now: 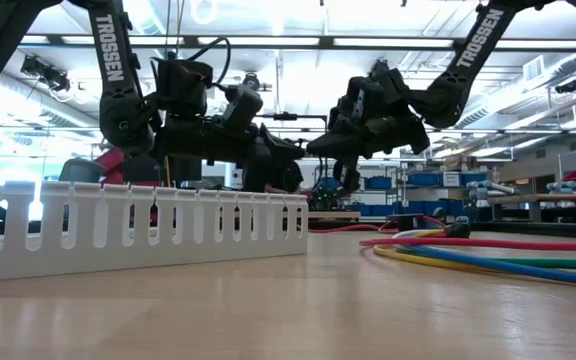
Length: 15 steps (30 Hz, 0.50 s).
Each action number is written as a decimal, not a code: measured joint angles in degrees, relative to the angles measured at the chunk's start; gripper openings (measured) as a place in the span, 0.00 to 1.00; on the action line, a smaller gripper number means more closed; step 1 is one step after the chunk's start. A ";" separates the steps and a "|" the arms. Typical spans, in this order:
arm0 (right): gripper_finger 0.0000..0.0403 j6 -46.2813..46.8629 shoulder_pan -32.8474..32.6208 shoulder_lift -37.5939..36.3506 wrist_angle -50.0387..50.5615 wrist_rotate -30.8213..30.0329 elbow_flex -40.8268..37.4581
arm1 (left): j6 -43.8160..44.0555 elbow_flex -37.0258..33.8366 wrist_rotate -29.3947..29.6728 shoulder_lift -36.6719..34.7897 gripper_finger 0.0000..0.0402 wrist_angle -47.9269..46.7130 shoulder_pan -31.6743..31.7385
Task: Ziptie cables
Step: Wrap the right black zip tie
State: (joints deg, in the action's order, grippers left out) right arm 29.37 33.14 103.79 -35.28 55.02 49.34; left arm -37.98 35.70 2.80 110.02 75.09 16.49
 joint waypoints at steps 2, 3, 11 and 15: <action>0.03 -2.23 0.23 0.00 0.03 0.02 0.00 | 0.53 0.00 -1.00 0.00 0.00 0.09 0.02; 0.04 -3.21 0.23 0.00 0.03 0.02 0.00 | 0.79 0.00 -1.28 0.00 0.00 0.07 0.00; 0.19 -5.62 0.21 0.00 0.15 -1.57 0.00 | 3.28 -1.64 -2.05 0.00 0.00 0.33 0.31; 0.25 -8.15 0.85 -0.03 0.21 -0.88 0.00 | 5.13 -2.90 -2.03 0.00 0.00 1.15 0.53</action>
State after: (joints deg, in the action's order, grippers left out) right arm 21.22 33.98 103.75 -35.07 54.15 49.34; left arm -32.85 32.80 0.77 110.02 76.24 17.02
